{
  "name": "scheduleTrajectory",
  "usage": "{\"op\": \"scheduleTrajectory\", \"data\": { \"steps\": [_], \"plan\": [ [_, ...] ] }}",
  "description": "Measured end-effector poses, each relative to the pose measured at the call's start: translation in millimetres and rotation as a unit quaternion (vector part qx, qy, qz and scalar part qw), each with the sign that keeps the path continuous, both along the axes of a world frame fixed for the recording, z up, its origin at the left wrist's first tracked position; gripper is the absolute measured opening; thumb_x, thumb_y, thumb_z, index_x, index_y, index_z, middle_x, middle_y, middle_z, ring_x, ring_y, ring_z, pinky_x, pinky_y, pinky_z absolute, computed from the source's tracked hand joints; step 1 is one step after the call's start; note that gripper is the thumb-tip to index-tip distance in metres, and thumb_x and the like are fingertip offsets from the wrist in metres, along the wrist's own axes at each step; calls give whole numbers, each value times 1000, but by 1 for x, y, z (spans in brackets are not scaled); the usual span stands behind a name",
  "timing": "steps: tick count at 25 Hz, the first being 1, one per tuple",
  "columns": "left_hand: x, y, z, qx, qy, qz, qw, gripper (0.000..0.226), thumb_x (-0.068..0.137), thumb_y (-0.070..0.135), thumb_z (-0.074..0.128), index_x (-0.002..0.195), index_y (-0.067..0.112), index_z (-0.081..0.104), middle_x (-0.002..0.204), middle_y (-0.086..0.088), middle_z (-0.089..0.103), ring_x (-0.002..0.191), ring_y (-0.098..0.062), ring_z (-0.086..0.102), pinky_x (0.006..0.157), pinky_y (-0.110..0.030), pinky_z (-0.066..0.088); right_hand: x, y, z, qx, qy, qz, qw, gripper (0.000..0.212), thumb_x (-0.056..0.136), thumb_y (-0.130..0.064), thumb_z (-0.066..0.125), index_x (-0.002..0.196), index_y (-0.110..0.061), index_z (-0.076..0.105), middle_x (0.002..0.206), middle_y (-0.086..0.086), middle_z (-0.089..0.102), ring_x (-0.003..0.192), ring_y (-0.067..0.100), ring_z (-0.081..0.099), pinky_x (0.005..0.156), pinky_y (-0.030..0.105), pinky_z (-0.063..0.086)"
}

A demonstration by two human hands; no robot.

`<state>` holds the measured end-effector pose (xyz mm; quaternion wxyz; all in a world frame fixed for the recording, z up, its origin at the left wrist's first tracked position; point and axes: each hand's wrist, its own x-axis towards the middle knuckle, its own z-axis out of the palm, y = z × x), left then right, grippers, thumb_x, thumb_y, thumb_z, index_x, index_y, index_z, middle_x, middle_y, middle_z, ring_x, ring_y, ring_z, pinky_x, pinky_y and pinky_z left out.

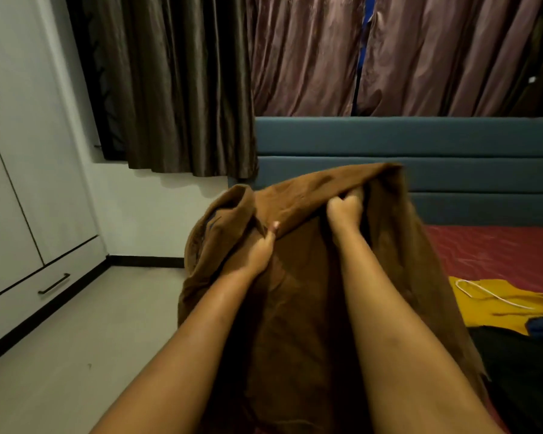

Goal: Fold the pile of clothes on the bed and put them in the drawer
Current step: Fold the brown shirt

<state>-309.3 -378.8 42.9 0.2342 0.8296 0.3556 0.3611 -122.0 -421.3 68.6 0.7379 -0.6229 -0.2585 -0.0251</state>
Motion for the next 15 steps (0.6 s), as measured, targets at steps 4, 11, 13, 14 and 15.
{"op": "scheduleTrajectory", "data": {
  "steps": [4, 11, 13, 14, 15],
  "plan": [
    [37, 65, -107, -228, 331, -47, 914, 83, 93, 67, 29, 154, 15, 8, 160, -15, 7, 147, -35, 6, 119, -48, 10, 17, 37, -80, -248, 4, 188, 950, 47, 89, -1, 59, 136, -7, 52, 132, 10, 58, 122, 25, 54, 99, 31, 45],
    [24, -33, -290, -197, 464, -175, 846, 96, 82, 70, 49, 153, 34, -4, 160, -3, -16, 146, -28, -19, 115, -54, -10, 23, -64, -311, -650, -11, 103, 753, 58, 92, -29, 52, 146, -33, 33, 157, 2, 25, 144, 28, 23, 116, 49, 21],
    [20, -56, -299, -167, 462, -210, 845, 103, 74, 73, 55, 151, 41, -7, 159, -1, -22, 144, -28, -25, 113, -57, -13, 20, -106, -323, -684, 34, 33, 728, 61, 95, -40, 48, 148, -45, 19, 161, 1, 4, 147, 35, 2, 115, 59, 7],
    [19, -65, -301, -159, 464, -230, 841, 107, 71, 73, 58, 149, 44, -9, 158, 0, -24, 143, -28, -27, 113, -58, -13, 20, -122, -324, -679, 61, 9, 731, 59, 95, -44, 47, 147, -48, 19, 161, 3, -1, 146, 38, -2, 115, 61, 5],
    [17, -74, -303, -151, 472, -247, 833, 110, 69, 73, 61, 148, 46, -11, 157, 0, -26, 142, -28, -29, 112, -59, -14, 22, -133, -323, -676, 80, 3, 733, 56, 95, -46, 48, 145, -50, 24, 161, 4, -3, 145, 40, -3, 114, 61, 6]
  ]
}}
